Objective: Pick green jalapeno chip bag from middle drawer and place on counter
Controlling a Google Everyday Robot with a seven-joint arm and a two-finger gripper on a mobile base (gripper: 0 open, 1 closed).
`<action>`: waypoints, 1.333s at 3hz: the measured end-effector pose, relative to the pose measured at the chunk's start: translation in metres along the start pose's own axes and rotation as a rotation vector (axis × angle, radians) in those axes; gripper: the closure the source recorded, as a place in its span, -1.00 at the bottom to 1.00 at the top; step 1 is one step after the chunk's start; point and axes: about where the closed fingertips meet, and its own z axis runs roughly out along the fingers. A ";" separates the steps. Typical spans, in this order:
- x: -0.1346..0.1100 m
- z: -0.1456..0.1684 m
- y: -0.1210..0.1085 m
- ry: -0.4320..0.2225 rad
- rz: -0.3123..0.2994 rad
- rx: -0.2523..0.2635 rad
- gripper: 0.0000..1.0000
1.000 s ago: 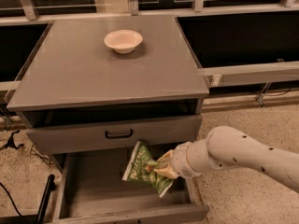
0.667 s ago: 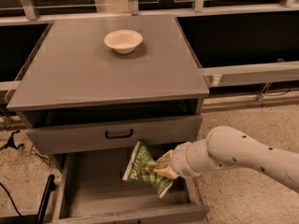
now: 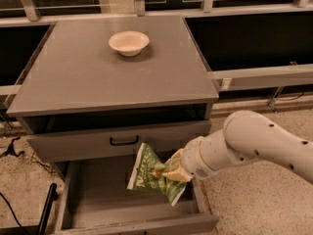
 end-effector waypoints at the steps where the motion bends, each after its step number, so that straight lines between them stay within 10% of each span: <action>1: -0.032 -0.045 0.011 0.050 -0.036 0.009 1.00; 2: -0.082 -0.109 0.002 0.091 -0.115 0.125 1.00; 4: -0.087 -0.118 -0.005 0.079 -0.103 0.144 1.00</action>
Offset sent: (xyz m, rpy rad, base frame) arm 0.0035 -0.0144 0.2083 -0.1962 -0.2485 -0.0145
